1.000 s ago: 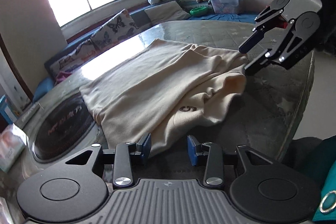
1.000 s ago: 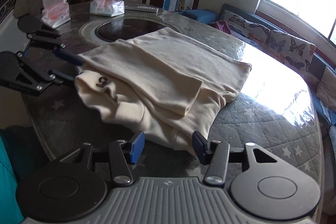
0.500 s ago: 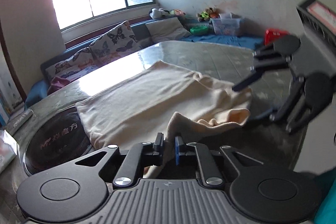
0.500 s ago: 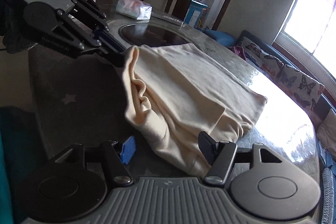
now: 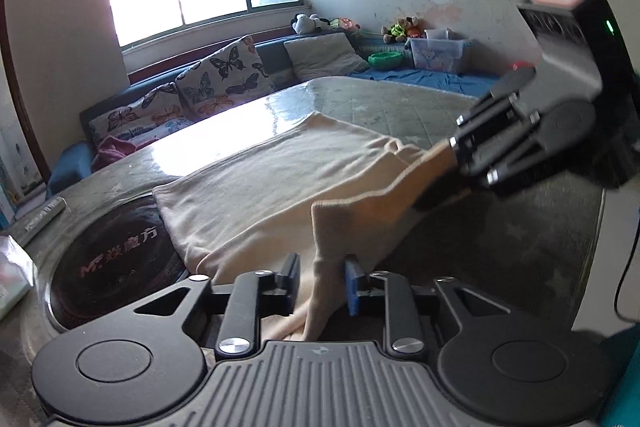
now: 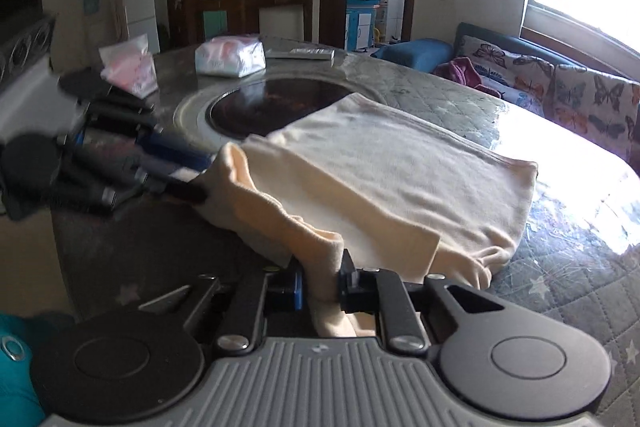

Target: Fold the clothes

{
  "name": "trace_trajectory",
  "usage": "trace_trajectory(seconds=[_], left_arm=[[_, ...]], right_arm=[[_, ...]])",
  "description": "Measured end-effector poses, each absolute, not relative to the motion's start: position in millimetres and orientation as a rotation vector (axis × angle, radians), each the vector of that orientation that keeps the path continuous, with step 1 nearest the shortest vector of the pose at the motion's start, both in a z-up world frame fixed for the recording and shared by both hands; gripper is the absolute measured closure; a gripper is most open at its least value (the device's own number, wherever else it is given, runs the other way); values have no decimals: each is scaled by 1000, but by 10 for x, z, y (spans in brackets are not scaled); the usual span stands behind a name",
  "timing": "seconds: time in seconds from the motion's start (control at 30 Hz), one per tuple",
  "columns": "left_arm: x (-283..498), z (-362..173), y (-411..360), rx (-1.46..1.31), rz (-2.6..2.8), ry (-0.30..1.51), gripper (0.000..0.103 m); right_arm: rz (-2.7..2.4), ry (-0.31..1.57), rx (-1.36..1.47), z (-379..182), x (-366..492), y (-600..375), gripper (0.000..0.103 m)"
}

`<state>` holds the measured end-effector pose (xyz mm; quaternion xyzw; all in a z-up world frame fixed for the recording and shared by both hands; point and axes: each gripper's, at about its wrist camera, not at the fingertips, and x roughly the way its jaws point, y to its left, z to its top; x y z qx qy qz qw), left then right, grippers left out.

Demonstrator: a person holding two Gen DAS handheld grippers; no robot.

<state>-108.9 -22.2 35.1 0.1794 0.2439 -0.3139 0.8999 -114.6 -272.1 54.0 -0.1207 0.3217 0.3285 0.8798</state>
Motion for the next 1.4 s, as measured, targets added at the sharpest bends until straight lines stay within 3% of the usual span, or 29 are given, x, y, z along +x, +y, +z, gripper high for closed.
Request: trace_trajectory(seconds=[0.3,0.4,0.5,1.03,1.4], left_arm=[[-1135,154,-227,536,-642,485,70],[-1130,126,-198,554,-651,487,92],[-1142,174,-152,514,-648,483,96],[-1778,701,55,409,-767,528,97],[-1037,890,28,349,-654,445,97]], right_arm=[[669,677,-204,578,-1102,-2752,91],[665,660,-196,574,-1133,-2758,93],[667,643,-198,577,-1181,-2752,94],[783,644,-210,1044,-1927,-2925,94],[741,598,-256,1376,-1243,-2766,94]])
